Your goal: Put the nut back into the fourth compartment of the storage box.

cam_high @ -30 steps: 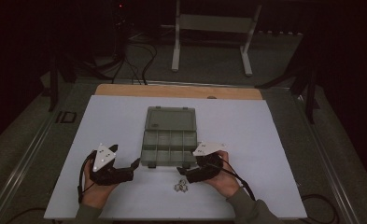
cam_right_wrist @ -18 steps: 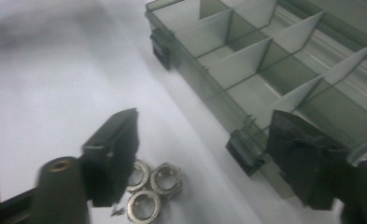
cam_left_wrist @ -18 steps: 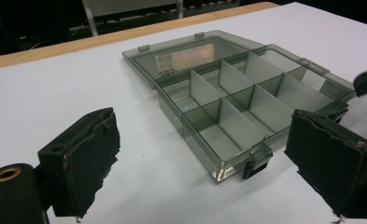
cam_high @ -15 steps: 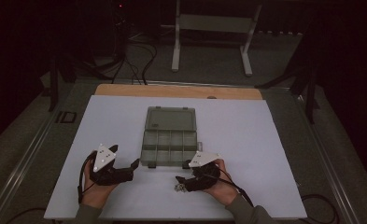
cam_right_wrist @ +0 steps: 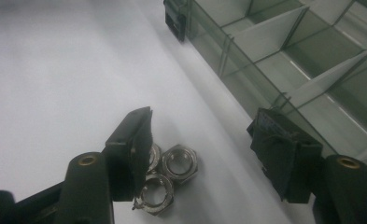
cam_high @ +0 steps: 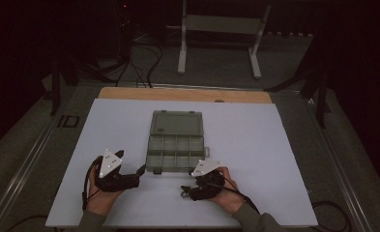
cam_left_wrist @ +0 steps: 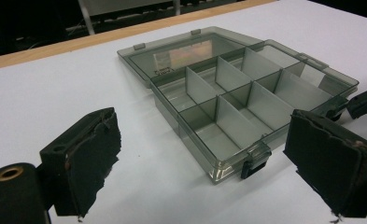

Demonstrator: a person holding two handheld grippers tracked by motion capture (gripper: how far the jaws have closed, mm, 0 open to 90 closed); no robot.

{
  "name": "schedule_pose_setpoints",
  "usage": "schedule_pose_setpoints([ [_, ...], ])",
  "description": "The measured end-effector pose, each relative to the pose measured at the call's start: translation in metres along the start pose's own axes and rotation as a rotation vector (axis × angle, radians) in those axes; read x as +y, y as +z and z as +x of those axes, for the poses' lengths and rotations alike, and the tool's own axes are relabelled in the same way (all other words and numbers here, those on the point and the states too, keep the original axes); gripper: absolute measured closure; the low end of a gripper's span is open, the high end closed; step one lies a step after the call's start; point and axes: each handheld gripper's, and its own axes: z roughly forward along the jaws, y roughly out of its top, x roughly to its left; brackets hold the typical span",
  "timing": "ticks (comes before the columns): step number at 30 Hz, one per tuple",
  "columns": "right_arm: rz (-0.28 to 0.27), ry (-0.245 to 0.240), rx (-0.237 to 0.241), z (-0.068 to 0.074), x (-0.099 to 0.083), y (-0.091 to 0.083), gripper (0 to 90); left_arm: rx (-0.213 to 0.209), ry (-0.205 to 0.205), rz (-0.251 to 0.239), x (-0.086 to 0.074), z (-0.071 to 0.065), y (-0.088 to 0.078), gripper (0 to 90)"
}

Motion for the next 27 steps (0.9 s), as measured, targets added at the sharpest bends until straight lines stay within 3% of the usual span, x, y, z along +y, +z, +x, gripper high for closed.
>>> schedule_pose_setpoints([
  [5,0.043,-0.015,-0.008,0.0005,-0.0021,0.0059,43.2,0.0,0.003,0.001,0.0,-0.0011,0.0007,10.3],
  [15,0.067,-0.019,-0.003,0.0001,-0.0012,0.0064,49.6,0.0,0.004,0.004,-0.0004,-0.0009,0.0009,10.6],
  [18,0.078,-0.013,-0.022,-0.0027,-0.0015,0.0062,52.5,0.0,0.004,0.005,-0.0004,-0.0013,0.0011,10.6],
  [22,0.079,-0.001,-0.018,-0.0045,-0.0026,0.006,52.5,-0.001,0.005,0.006,-0.0004,-0.0012,0.0014,10.6],
  [27,0.072,-0.025,0.012,0.0003,0.0003,0.0051,51.7,-0.001,0.004,0.007,-0.0005,-0.0013,0.0014,10.6],
])
